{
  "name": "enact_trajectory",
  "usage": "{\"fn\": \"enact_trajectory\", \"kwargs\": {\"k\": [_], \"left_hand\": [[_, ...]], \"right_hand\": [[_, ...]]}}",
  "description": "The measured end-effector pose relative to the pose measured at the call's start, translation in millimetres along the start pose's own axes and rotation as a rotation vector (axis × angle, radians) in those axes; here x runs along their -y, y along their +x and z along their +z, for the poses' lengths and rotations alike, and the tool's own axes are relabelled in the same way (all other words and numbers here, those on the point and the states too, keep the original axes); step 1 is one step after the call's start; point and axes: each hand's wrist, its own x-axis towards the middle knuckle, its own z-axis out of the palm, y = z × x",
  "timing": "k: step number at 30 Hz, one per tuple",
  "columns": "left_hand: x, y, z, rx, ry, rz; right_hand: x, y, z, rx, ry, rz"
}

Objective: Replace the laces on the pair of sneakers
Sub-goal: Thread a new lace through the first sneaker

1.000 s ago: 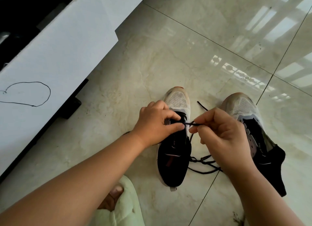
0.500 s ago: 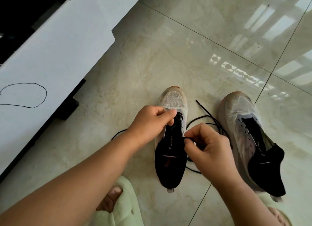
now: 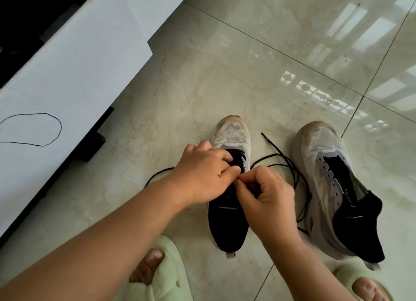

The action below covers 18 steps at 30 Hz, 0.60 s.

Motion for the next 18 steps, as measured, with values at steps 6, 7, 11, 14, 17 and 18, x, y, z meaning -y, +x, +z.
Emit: {"fn": "enact_trajectory", "kwargs": {"k": [6, 7, 11, 14, 17, 18], "left_hand": [[5.8, -6.2, 14.9, -0.111, 0.055, 0.024], [6.6, -7.9, 17.6, -0.145, 0.073, 0.03], [3.2, -12.1, 21.1, -0.284, -0.118, 0.072], [-0.9, -12.3, 17.6, -0.328, -0.503, 0.033], [1.6, -9.2, 11.6, -0.419, -0.769, -0.149], [5.1, -7.9, 7.7, -0.446, -0.81, -0.21]], "right_hand": [[-6.4, 12.7, -4.4, 0.023, 0.255, 0.228], [-8.1, 17.3, -3.7, 0.046, 0.23, 0.256], [-8.4, 33.0, 3.9, 0.176, 0.165, 0.269], [-5.7, 40.8, 10.9, 0.165, 0.199, 0.301], [-6.9, 45.2, 15.5, 0.201, 0.206, 0.348], [-7.6, 46.4, 16.2, 0.204, 0.206, 0.357]]}}
